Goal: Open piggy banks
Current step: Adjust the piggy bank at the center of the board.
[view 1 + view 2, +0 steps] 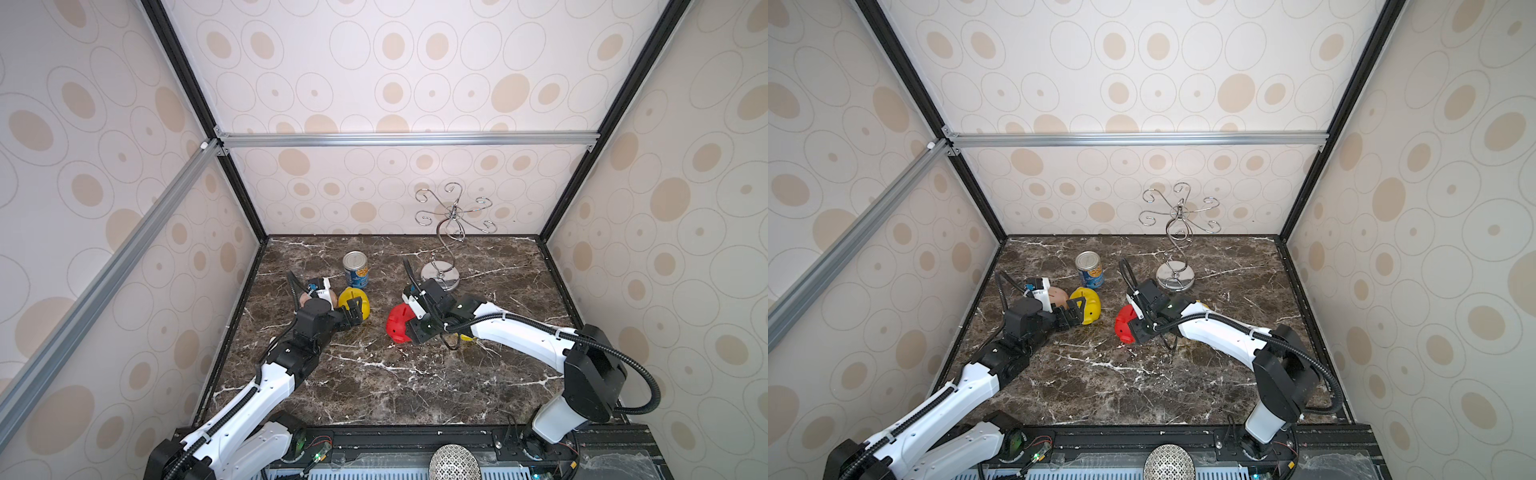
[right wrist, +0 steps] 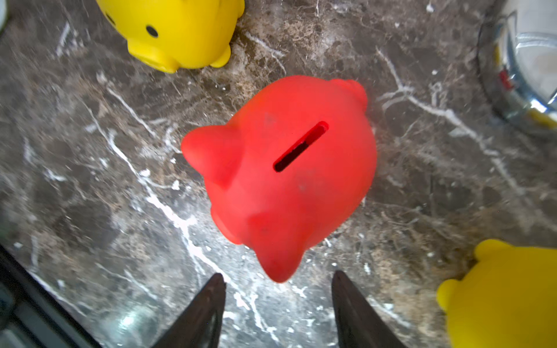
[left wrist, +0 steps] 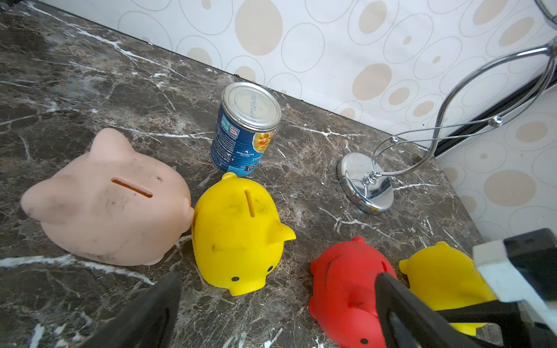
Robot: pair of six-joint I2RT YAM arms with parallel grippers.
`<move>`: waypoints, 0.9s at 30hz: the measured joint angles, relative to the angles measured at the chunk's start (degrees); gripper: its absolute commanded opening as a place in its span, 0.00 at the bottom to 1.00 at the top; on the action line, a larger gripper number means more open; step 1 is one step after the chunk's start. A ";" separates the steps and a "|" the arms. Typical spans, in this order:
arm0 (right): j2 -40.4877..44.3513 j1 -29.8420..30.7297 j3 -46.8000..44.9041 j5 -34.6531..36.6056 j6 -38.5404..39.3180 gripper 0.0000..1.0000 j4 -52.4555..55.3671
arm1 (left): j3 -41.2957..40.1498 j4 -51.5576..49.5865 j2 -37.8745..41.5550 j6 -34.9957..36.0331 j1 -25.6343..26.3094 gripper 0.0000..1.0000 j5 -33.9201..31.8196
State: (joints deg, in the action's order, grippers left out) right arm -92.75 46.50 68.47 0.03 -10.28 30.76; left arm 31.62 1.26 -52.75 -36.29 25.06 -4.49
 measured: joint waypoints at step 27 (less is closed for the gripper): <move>-6.58 -0.37 6.73 0.24 19.58 0.31 3.85 | -6.14 4.28 2.05 -3.39 0.00 1.00 1.22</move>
State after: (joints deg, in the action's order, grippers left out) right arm -99.33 46.13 75.20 0.27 9.30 34.61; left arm 25.47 5.54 -50.70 -39.68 25.06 -3.27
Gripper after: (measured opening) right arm 0.293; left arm 0.998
